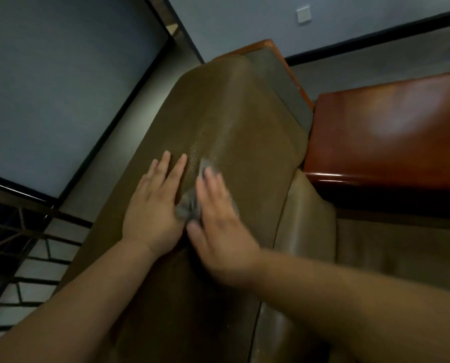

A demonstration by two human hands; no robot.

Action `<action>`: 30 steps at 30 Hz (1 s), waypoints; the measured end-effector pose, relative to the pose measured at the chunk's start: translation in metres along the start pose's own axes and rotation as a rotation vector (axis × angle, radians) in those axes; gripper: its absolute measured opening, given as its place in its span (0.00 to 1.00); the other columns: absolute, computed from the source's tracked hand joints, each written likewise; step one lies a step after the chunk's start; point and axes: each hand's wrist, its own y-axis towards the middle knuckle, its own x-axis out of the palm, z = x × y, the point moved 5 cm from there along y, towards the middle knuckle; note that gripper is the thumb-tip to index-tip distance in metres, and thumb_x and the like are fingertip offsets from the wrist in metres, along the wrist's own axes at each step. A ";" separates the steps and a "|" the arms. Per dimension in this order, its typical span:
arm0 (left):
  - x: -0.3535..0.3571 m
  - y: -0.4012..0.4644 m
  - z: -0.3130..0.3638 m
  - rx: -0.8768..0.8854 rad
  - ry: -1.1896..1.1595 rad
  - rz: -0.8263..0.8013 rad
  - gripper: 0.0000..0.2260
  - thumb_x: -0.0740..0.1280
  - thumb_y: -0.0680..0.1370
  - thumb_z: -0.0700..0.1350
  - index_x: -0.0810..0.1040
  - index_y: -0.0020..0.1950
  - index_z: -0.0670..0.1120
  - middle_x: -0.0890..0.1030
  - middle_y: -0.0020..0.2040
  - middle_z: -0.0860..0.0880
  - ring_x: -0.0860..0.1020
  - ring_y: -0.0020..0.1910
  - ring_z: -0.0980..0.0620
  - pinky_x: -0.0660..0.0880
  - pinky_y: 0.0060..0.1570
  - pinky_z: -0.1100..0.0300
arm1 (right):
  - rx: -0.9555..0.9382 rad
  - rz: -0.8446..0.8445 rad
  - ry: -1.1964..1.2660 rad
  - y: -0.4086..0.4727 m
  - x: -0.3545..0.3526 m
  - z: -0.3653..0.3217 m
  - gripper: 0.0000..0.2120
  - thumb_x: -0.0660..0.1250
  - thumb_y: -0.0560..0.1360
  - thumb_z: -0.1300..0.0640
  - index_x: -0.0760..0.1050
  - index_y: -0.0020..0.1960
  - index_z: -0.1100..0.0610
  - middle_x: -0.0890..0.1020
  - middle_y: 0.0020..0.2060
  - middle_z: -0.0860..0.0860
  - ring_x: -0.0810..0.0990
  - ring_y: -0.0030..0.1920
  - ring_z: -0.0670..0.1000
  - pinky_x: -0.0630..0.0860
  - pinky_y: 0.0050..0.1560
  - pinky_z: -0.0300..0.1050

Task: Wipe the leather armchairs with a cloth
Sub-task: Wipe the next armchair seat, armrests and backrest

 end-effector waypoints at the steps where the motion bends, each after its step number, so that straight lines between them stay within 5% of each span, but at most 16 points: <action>1: 0.000 0.000 -0.002 0.006 -0.011 0.001 0.32 0.48 0.82 0.68 0.42 0.85 0.65 0.43 0.87 0.55 0.43 0.85 0.52 0.49 0.84 0.46 | -0.055 -0.033 -0.004 -0.017 0.011 -0.004 0.36 0.52 0.85 0.42 0.34 0.83 0.47 0.34 0.83 0.44 0.32 0.82 0.47 0.38 0.80 0.49; 4: 0.000 0.000 -0.005 0.002 -0.057 0.045 0.30 0.42 0.82 0.68 0.44 0.85 0.64 0.45 0.87 0.55 0.44 0.85 0.53 0.47 0.83 0.49 | -0.033 -0.005 -0.092 -0.001 -0.003 0.031 0.35 0.54 0.84 0.45 0.38 0.84 0.51 0.37 0.83 0.49 0.35 0.83 0.50 0.36 0.81 0.46; 8: 0.002 -0.002 -0.005 -0.009 -0.071 0.050 0.30 0.43 0.82 0.67 0.43 0.84 0.66 0.45 0.87 0.57 0.44 0.85 0.54 0.47 0.83 0.48 | 0.429 0.140 0.086 0.064 -0.048 0.094 0.32 0.51 0.88 0.48 0.39 0.85 0.56 0.38 0.84 0.52 0.36 0.83 0.53 0.41 0.83 0.55; 10: 0.000 -0.002 -0.004 -0.017 -0.075 0.046 0.30 0.43 0.82 0.67 0.43 0.84 0.66 0.45 0.87 0.57 0.44 0.85 0.54 0.48 0.83 0.47 | 0.497 0.147 0.136 0.061 -0.041 0.092 0.33 0.49 0.88 0.44 0.36 0.84 0.55 0.36 0.83 0.50 0.34 0.82 0.50 0.41 0.83 0.56; 14: -0.001 0.000 0.001 -0.007 -0.078 0.041 0.32 0.43 0.80 0.69 0.43 0.85 0.65 0.45 0.87 0.55 0.44 0.85 0.53 0.47 0.84 0.46 | 0.178 0.080 0.060 -0.025 0.014 0.024 0.34 0.49 0.85 0.37 0.32 0.82 0.42 0.32 0.82 0.43 0.31 0.81 0.45 0.40 0.81 0.51; 16: 0.002 0.000 0.000 -0.002 -0.046 0.057 0.34 0.44 0.79 0.70 0.42 0.85 0.65 0.45 0.87 0.55 0.45 0.86 0.52 0.46 0.83 0.48 | 0.081 0.017 -0.023 -0.058 0.027 0.019 0.35 0.50 0.85 0.39 0.34 0.83 0.44 0.33 0.83 0.44 0.33 0.82 0.46 0.42 0.81 0.51; 20: 0.005 0.000 -0.004 -0.011 -0.021 0.074 0.36 0.46 0.78 0.73 0.42 0.84 0.66 0.47 0.87 0.54 0.47 0.85 0.50 0.46 0.80 0.49 | 0.294 0.058 -0.003 -0.002 -0.006 0.067 0.33 0.54 0.87 0.48 0.42 0.85 0.55 0.39 0.84 0.50 0.36 0.83 0.50 0.44 0.83 0.55; 23: 0.000 0.001 -0.003 -0.012 -0.024 0.078 0.34 0.47 0.80 0.71 0.43 0.85 0.64 0.48 0.87 0.53 0.48 0.86 0.49 0.47 0.81 0.48 | 0.432 0.164 0.070 0.028 -0.018 0.072 0.32 0.50 0.88 0.46 0.41 0.85 0.57 0.39 0.84 0.51 0.36 0.83 0.52 0.43 0.83 0.57; 27: -0.007 -0.001 0.000 0.021 -0.103 0.083 0.30 0.41 0.83 0.64 0.48 0.86 0.61 0.48 0.87 0.52 0.46 0.86 0.51 0.48 0.84 0.45 | -0.033 0.064 -0.104 -0.009 0.010 0.013 0.33 0.52 0.86 0.44 0.47 0.85 0.56 0.42 0.85 0.53 0.38 0.84 0.54 0.46 0.83 0.58; 30: -0.007 -0.005 0.001 0.040 -0.167 0.104 0.30 0.38 0.83 0.62 0.51 0.86 0.60 0.50 0.87 0.52 0.47 0.86 0.52 0.47 0.84 0.47 | -0.144 0.019 -0.222 0.018 -0.014 0.019 0.32 0.56 0.86 0.48 0.50 0.84 0.58 0.47 0.85 0.55 0.41 0.84 0.54 0.46 0.83 0.55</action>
